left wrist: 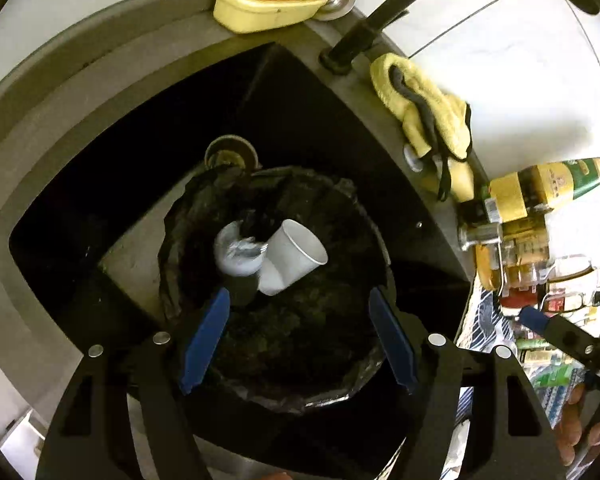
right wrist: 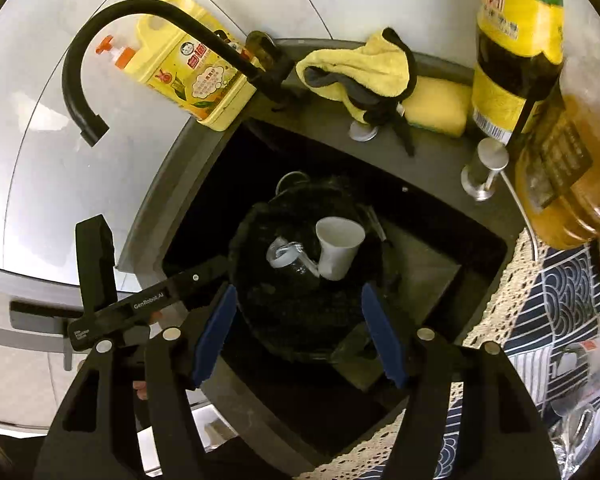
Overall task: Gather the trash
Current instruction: 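Open the left gripper over the black bin while the right gripper drops the cup in, then grasp the clear plastic tub with red lettering with the right gripper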
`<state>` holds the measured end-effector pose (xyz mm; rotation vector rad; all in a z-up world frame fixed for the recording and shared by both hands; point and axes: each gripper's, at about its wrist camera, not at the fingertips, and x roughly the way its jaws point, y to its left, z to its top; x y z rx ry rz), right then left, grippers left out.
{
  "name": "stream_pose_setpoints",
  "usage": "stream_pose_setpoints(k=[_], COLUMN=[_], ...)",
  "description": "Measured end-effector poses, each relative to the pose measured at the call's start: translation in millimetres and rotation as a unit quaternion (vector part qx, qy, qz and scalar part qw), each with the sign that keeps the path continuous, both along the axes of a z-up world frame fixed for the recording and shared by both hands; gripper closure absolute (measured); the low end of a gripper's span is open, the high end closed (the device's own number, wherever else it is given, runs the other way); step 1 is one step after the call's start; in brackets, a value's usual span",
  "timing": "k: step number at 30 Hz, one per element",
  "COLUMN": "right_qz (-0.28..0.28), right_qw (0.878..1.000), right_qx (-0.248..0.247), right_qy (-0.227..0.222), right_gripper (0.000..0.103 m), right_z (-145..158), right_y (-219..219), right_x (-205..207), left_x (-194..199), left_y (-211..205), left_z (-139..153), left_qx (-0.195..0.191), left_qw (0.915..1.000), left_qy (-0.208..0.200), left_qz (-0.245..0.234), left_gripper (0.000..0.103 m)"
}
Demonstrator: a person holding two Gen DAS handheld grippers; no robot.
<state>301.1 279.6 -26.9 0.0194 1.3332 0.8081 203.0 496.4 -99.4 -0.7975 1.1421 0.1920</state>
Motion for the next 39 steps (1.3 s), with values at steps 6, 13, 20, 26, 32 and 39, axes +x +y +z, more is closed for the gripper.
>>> stream_pose_setpoints(k=[6,13,20,26,32,39], right_qz=[-0.011,-0.028,-0.087,-0.154,-0.203,-0.175], right_qw=[1.000,1.000,0.996,0.988,0.976,0.971], right_qx=[0.013,0.009,0.003,0.007,-0.019,-0.087], right_qy=[-0.009,-0.006,-0.001,-0.014,-0.073,-0.136], right_gripper=[0.031,0.031,0.026,0.020,0.007,0.005], right_z=[14,9,5,15,29,28], right_y=[-17,-55,-121,-194,-278,-350], right_x=[-25,-60,-66,-68,-69,-44], left_x=[-18,-41,-58,-56,-58,-67], left_y=[-6,-28,-50,-77,-105,-132], left_z=[15,31,26,25,33,39], left_qx=[0.011,0.045,0.050,0.061,0.101,0.118], left_qw=[0.9998,0.9981,0.9978,0.9959,0.9916,0.9915], left_qy=[-0.018,-0.028,-0.009,-0.010,0.000,0.004], left_qz=[-0.004,-0.031,-0.043,-0.067,-0.080,-0.055], left_gripper=[0.030,0.029,0.018,0.018,0.007,0.007])
